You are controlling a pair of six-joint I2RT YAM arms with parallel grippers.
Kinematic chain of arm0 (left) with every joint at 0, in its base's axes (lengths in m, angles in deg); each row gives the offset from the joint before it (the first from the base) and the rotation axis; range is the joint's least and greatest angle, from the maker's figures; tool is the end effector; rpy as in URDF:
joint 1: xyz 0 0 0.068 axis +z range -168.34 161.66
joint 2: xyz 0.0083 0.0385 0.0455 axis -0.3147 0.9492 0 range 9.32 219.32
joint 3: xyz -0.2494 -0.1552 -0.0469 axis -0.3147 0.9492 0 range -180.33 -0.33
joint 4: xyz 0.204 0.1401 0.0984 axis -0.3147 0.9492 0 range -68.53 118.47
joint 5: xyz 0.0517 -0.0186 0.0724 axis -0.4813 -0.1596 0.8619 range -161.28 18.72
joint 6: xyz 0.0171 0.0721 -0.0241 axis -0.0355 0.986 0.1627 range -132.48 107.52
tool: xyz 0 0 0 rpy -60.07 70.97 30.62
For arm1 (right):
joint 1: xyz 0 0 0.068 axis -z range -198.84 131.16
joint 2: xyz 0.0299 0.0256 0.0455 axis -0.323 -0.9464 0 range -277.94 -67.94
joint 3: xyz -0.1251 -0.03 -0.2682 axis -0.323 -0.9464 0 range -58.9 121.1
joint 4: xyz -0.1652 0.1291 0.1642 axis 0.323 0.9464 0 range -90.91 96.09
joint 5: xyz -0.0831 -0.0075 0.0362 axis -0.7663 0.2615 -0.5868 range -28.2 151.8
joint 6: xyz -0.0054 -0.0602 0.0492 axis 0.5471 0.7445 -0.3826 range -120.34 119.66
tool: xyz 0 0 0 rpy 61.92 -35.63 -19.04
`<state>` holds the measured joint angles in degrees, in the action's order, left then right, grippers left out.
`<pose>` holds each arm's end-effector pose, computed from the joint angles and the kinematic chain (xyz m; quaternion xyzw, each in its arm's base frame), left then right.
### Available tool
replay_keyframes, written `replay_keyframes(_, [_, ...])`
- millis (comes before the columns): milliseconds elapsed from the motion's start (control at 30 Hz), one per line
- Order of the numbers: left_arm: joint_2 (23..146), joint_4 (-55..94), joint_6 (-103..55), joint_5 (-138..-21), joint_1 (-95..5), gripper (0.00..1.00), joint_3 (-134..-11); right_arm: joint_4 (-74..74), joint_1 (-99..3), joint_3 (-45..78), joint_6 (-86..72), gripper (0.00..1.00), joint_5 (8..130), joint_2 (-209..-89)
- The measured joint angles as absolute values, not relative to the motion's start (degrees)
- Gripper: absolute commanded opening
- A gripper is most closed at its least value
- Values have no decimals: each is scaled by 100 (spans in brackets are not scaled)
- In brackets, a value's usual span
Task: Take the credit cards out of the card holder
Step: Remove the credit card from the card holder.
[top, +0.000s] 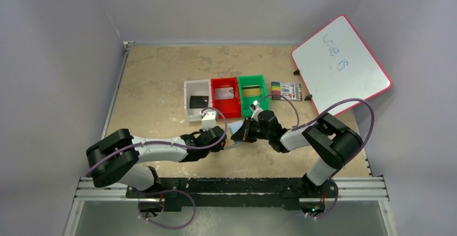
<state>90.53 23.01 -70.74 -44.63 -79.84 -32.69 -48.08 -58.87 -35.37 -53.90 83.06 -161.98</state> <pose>0.1554 -0.2236 0.1478 -0.0522 0.9173 -0.1764 0.3530 0.2185 0.2149 0.1325 -0.0039 0.8274 0.4991 0.2574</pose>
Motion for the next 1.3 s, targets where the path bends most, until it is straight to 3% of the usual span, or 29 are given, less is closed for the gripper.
replay_keyframes(367, [9027,2321,-7035,-4445,-7986,0,-3269,-3637,-6084,-3323,-5254,0,7637,-15586])
replay_keyframes(1033, [8848,2465,-7035,-4467,-7986,0,-3157,-4013,-5861,-3956,-5733,0,7637,-15263])
replay_keyframes(1100, [8848,2465,-7032,-4469,-7986,5,-3157,-4046,-5850,-3985,-5759,0,7646,-15267])
replay_keyframes(1133, [8810,2507,-7030,-4467,-7986,16,-3157,-4164,-5850,-3987,-5790,0,7692,-15322])
replay_keyframes(1300, [8483,2703,-7028,-4349,-7988,28,-3164,-4286,-5850,-3987,-5869,0,7744,-15472])
